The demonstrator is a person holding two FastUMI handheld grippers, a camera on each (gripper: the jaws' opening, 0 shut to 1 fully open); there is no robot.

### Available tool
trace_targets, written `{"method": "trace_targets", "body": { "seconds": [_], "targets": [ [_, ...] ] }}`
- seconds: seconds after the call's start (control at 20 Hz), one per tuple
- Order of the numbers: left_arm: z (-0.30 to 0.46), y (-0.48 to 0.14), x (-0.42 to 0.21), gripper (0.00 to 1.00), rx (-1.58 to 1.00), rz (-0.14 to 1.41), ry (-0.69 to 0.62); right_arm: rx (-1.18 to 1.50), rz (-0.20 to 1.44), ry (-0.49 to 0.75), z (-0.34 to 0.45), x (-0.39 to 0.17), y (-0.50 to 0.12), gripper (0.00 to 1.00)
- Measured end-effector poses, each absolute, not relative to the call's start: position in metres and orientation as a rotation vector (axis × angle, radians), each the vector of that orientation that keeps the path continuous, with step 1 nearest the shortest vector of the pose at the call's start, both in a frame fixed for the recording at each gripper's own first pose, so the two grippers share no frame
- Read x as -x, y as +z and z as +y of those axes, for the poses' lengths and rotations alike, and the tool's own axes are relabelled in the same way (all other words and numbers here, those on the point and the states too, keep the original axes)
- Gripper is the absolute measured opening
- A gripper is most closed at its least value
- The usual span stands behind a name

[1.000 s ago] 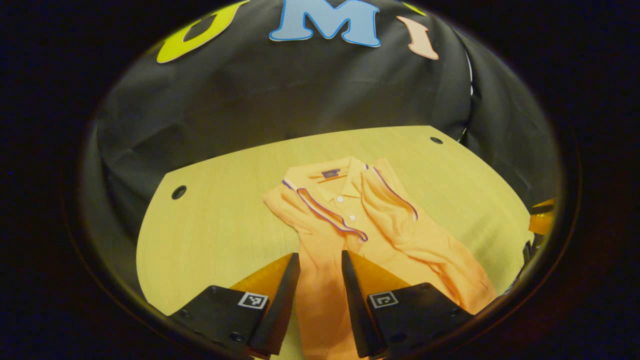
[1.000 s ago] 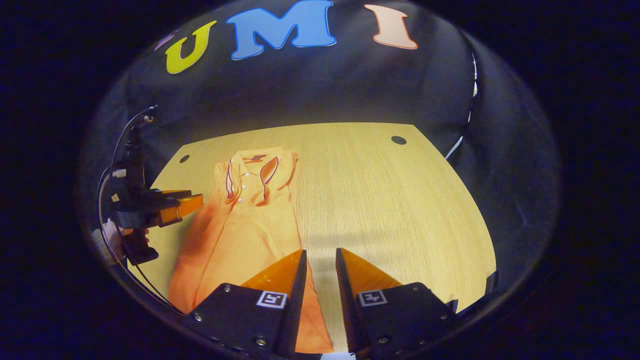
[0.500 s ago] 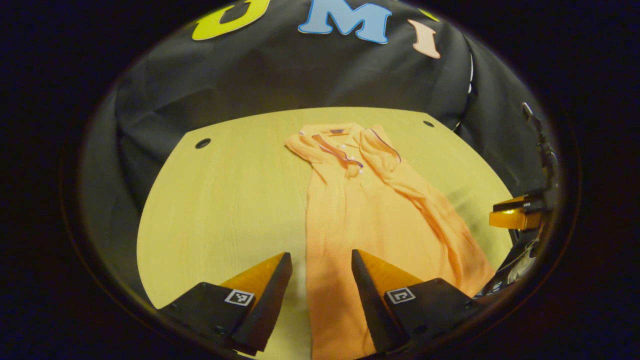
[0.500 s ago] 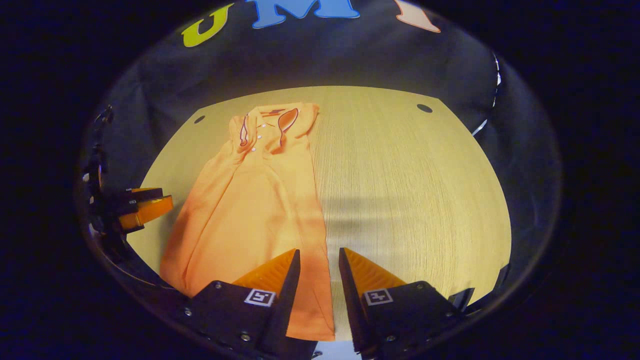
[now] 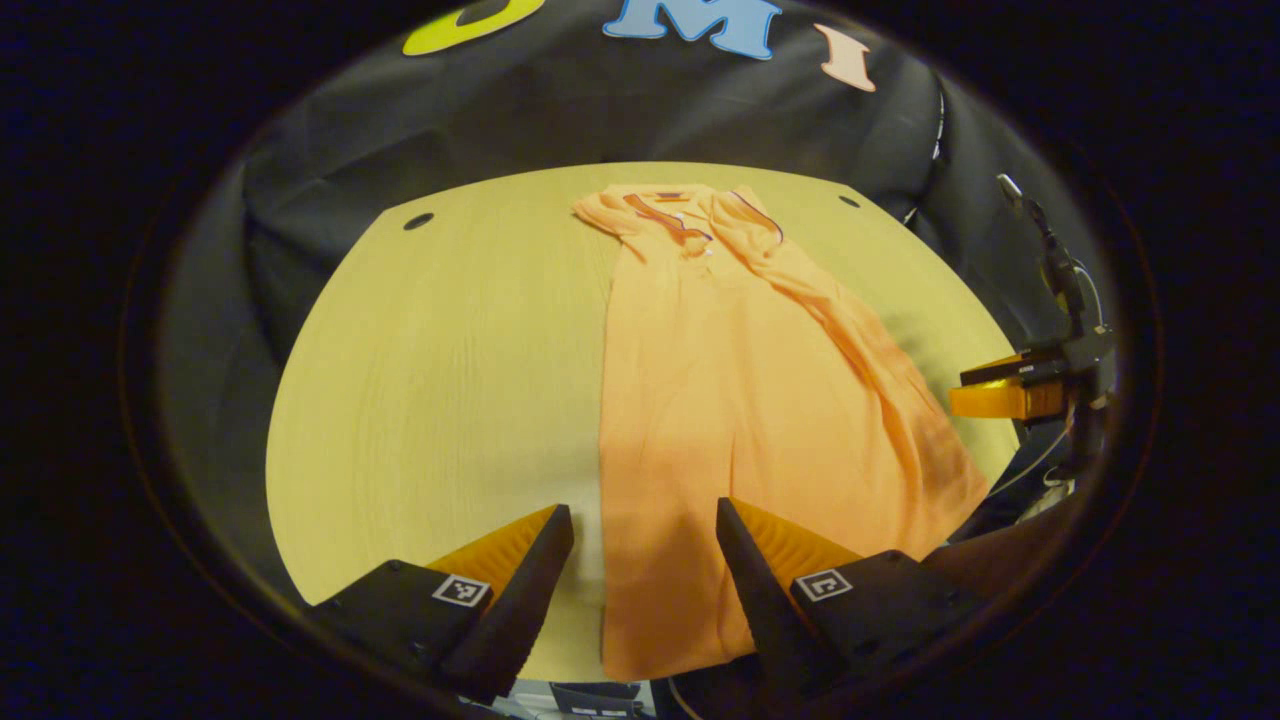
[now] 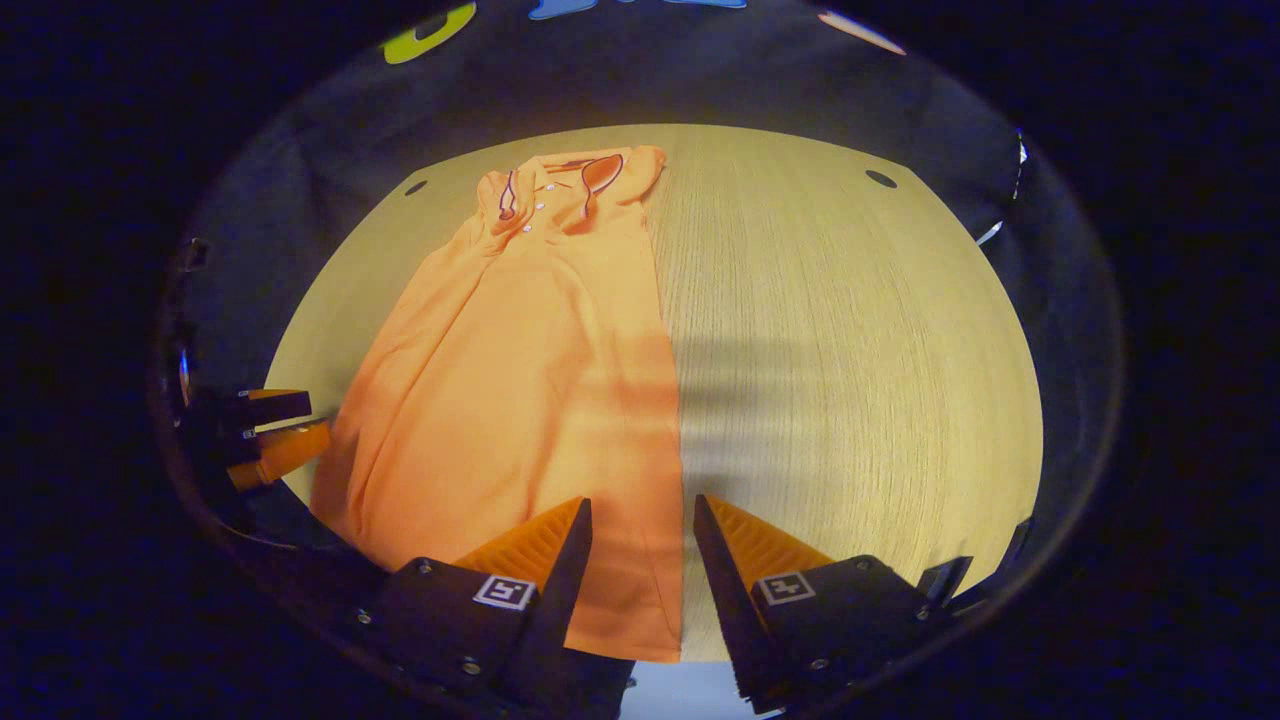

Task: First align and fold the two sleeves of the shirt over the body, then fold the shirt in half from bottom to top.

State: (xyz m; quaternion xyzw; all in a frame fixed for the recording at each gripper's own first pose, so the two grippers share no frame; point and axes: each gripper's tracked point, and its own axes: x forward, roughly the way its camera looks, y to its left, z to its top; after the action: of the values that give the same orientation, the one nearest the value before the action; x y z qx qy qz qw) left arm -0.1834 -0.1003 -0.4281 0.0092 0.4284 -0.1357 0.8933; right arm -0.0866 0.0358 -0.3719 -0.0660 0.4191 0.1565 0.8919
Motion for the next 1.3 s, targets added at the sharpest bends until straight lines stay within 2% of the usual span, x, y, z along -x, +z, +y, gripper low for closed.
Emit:
{"method": "trace_targets", "body": {
  "seconds": [0.1,0.15,0.35,0.5,0.55,0.6,0.7,0.8,1.15,1.3],
  "targets": [
    [-0.101,-0.437,0.198,0.95,-0.027,0.926,-0.295,0.142,0.895,0.330,0.038,0.094,-0.380,0.63],
    [-0.102,-0.440,0.203,0.95,-0.030,0.941,-0.300,0.150,0.907,0.331,0.037,0.098,-0.384,0.66],
    [-0.100,-0.454,0.221,0.95,-0.074,0.995,-0.308,0.196,0.966,0.324,0.033,0.111,-0.404,0.66],
    [-0.101,-0.466,0.223,0.95,-0.103,1.030,-0.317,0.223,1.003,0.312,0.029,0.116,-0.415,0.66],
    [-0.100,-0.468,0.225,0.94,-0.111,1.043,-0.316,0.224,0.995,0.309,0.029,0.115,-0.413,0.62],
    [-0.100,-0.470,0.225,0.95,-0.116,1.053,-0.315,0.234,0.999,0.304,0.028,0.114,-0.413,0.66],
    [-0.099,-0.471,0.223,0.95,-0.139,1.062,-0.312,0.269,1.013,0.282,0.025,0.113,-0.415,0.65],
    [-0.101,-0.473,0.221,0.94,-0.167,1.078,-0.315,0.304,1.037,0.272,0.026,0.112,-0.415,0.61],
    [-0.103,-0.474,0.219,0.95,-0.182,1.165,-0.310,0.314,1.144,0.238,0.028,0.112,-0.414,0.61],
    [-0.102,-0.474,0.215,0.95,-0.170,1.166,-0.300,0.332,1.142,0.242,0.031,0.113,-0.415,0.63]
  ]
}}
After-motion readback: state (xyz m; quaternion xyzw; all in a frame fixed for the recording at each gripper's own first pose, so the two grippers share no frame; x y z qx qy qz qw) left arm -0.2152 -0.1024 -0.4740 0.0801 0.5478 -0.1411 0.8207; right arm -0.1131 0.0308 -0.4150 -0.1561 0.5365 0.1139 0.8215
